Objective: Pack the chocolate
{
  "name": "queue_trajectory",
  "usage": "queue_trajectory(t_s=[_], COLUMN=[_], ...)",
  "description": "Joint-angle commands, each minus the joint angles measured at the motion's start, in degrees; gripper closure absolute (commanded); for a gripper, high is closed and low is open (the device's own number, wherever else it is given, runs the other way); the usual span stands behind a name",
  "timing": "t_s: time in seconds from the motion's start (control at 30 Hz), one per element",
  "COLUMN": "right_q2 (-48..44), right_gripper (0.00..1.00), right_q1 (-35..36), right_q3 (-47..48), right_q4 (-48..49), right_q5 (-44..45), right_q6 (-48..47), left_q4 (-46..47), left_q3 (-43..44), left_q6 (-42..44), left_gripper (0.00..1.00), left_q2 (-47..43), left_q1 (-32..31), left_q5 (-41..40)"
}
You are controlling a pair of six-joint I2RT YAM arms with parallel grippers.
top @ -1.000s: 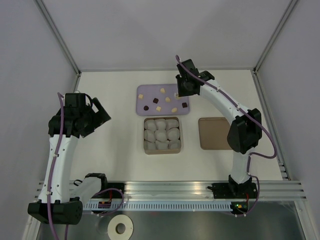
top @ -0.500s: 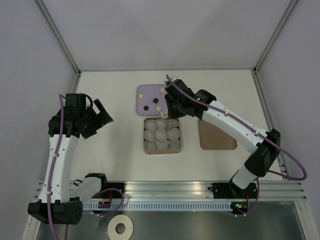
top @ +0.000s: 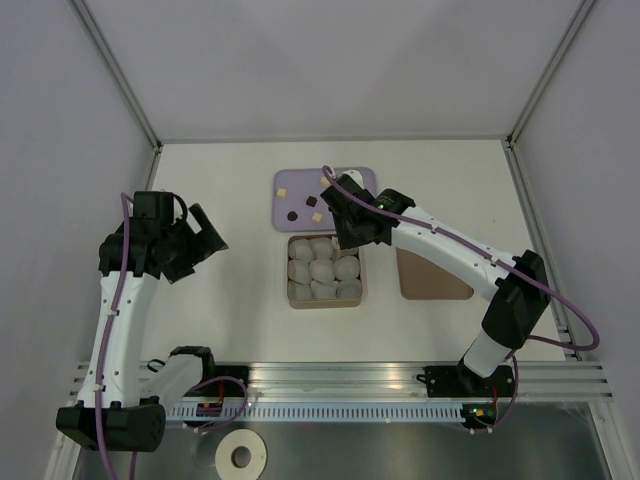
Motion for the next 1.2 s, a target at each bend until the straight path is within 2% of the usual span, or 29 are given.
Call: queue_trajectory(t_s=[0.0,1.17], right_q2=[1.4,2.3], right_gripper=[0.94,0.93], right_q1=[0.0,0.0], right_q3=[1.2,-7.6], right_q4=[1.3,10.1], right_q5=[2.2,5.0], right_q6=[-0.6,-0.3], left_q4=[0.3,4.8], left_q3=[0.0,-0.8], left_q6=[-0.2,1.3], left_gripper=[0.00,0.00], left_q2=[-0.8,1.2], left_q1=[-0.1,-0.1], left_q5=[0.6,0.4])
